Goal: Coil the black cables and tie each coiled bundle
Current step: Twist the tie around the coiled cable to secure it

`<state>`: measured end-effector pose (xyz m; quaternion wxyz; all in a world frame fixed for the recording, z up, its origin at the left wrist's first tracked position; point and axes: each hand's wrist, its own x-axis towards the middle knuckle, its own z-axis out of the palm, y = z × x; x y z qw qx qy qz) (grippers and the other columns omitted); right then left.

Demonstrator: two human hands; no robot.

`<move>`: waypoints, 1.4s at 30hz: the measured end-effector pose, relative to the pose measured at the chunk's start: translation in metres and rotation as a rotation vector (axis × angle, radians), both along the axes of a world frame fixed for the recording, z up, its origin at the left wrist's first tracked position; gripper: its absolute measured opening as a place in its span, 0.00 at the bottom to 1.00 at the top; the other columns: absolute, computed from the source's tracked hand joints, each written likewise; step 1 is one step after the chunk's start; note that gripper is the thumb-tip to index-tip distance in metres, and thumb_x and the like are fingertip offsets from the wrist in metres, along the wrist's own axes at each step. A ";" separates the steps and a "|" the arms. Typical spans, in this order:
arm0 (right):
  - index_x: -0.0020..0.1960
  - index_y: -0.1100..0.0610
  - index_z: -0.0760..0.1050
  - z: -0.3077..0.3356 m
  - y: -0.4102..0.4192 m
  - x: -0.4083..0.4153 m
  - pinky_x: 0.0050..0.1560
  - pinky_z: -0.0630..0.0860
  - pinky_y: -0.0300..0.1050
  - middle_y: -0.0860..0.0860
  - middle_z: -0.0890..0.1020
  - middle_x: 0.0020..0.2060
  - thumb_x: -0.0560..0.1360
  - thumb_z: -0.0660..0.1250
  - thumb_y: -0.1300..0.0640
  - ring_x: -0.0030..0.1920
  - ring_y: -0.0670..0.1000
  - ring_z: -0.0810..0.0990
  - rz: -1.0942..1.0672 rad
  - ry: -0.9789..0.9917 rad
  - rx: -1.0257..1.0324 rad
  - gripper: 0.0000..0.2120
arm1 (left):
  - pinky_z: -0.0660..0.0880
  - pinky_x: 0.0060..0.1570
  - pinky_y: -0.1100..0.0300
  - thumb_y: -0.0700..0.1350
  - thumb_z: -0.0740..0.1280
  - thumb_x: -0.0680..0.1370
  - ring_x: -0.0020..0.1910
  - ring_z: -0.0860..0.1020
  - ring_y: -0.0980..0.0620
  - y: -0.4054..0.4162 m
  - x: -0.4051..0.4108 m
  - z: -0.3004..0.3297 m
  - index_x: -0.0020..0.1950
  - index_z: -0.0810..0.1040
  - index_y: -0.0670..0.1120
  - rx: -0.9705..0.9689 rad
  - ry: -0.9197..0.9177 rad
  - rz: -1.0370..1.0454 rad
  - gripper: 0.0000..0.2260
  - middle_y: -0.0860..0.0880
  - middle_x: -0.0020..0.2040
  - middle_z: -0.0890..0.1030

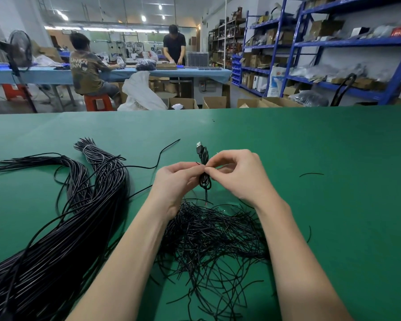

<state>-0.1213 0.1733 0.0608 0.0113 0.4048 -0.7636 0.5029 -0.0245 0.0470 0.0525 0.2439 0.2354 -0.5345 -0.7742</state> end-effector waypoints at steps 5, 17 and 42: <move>0.41 0.51 0.87 0.007 -0.002 0.004 0.41 0.76 0.27 0.40 0.86 0.32 0.72 0.78 0.56 0.35 0.38 0.84 -0.024 0.069 0.009 0.02 | 0.80 0.45 0.66 0.35 0.74 0.73 0.38 0.84 0.53 -0.002 0.002 0.002 0.44 0.83 0.38 -0.056 0.026 0.004 0.02 0.44 0.39 0.85; 0.43 0.54 0.83 -0.005 -0.009 0.001 0.37 0.74 0.27 0.43 0.82 0.36 0.76 0.73 0.61 0.41 0.39 0.81 -0.044 0.226 -0.118 0.04 | 0.82 0.49 0.62 0.35 0.70 0.76 0.45 0.85 0.52 -0.003 0.000 0.008 0.48 0.83 0.38 0.132 0.123 -0.097 0.03 0.44 0.44 0.86; 0.42 0.43 0.82 -0.006 -0.004 0.006 0.34 0.68 0.29 0.37 0.84 0.40 0.75 0.75 0.54 0.38 0.44 0.81 0.013 0.153 -0.258 0.06 | 0.78 0.49 0.64 0.45 0.72 0.75 0.44 0.76 0.52 -0.010 0.009 0.005 0.51 0.83 0.42 -0.095 0.137 -0.256 0.09 0.45 0.48 0.80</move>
